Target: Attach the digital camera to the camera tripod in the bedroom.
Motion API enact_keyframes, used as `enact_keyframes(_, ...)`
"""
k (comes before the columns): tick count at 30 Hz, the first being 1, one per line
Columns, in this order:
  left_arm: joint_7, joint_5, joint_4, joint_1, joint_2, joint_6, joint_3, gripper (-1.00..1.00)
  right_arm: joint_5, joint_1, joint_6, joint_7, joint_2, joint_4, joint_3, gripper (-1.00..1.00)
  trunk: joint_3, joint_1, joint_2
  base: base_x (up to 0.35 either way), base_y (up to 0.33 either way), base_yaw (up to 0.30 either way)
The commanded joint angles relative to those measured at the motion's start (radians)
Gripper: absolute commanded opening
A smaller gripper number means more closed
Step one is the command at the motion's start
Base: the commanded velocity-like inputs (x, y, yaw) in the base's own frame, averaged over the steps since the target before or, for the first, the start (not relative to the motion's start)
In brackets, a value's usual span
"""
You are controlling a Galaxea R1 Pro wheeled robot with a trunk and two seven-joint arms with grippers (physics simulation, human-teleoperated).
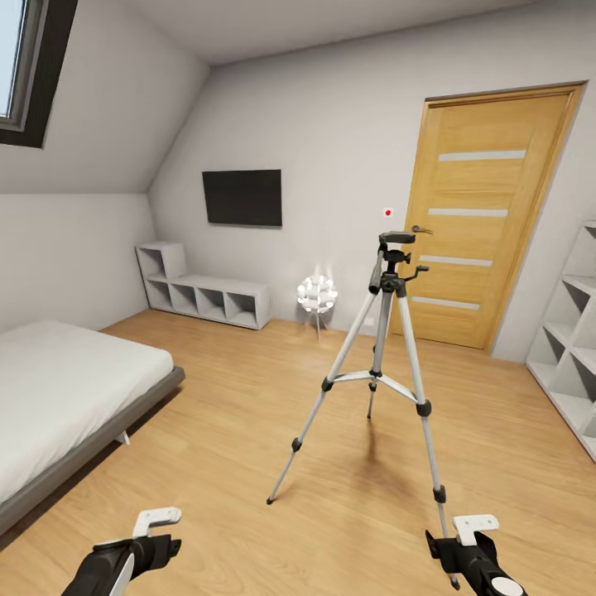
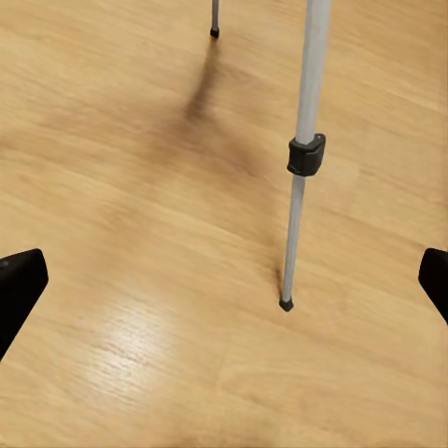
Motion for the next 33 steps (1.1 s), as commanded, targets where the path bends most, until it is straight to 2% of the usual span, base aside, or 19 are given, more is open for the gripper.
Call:
enact_keyframes(1, -0.006, 0.000, 0.001, 0.000, 0.000, 0.006, 0.003, 1.00, -0.001, 0.000, 0.005, 0.000, 0.000, -0.002, 0.000, 1.00, -0.001, 0.000, -0.001, 0.000, -0.004, 0.000)
enact_keyframes(3, -0.006, 0.000, 0.009, 0.000, -0.001, 0.005, 0.003, 1.00, -0.001, 0.000, 0.005, 0.000, 0.000, -0.002, 0.000, 1.00, -0.001, 0.000, -0.001, 0.000, -0.003, 0.000)
enact_keyframes(4, -0.007, -0.001, 0.049, 0.000, -0.004, 0.002, 0.001, 1.00, -0.001, 0.000, 0.004, 0.000, 0.001, 0.012, 0.000, 1.00, -0.001, 0.000, -0.001, 0.000, 0.000, 0.000)
enact_keyframes(10, -0.009, -0.001, 0.116, -0.001, -0.008, 0.001, 0.000, 1.00, 0.000, 0.000, 0.002, 0.000, 0.002, 0.050, 0.002, 1.00, -0.001, 0.000, -0.001, 0.000, 0.000, 0.000)
enact_keyframes(11, -0.009, -0.001, 0.155, -0.002, -0.012, 0.006, 0.000, 1.00, 0.000, 0.000, -0.005, 0.000, 0.024, 0.077, 0.008, 1.00, -0.001, 0.000, -0.001, 0.000, 0.000, 0.000)
enact_keyframes(15, -0.009, -0.001, 0.164, -0.003, -0.013, 0.007, 0.000, 1.00, 0.000, 0.000, -0.006, 0.000, 0.047, 0.082, 0.010, 1.00, -0.001, 0.000, -0.001, 0.000, 0.000, 0.000)
enact_keyframes(19, -0.016, -0.001, 0.166, -0.003, -0.013, 0.005, 0.000, 1.00, 0.001, 0.000, -0.005, 0.000, 0.055, 0.083, 0.011, 1.00, -0.001, 0.000, -0.001, 0.000, 0.000, 0.000)
enact_keyframes(33, -0.024, -0.003, 0.164, -0.003, -0.016, 0.002, -0.001, 1.00, 0.001, 0.000, -0.005, 0.000, 0.057, 0.083, 0.011, 1.00, -0.015, 0.000, -0.001, 0.000, 0.000, 0.000)
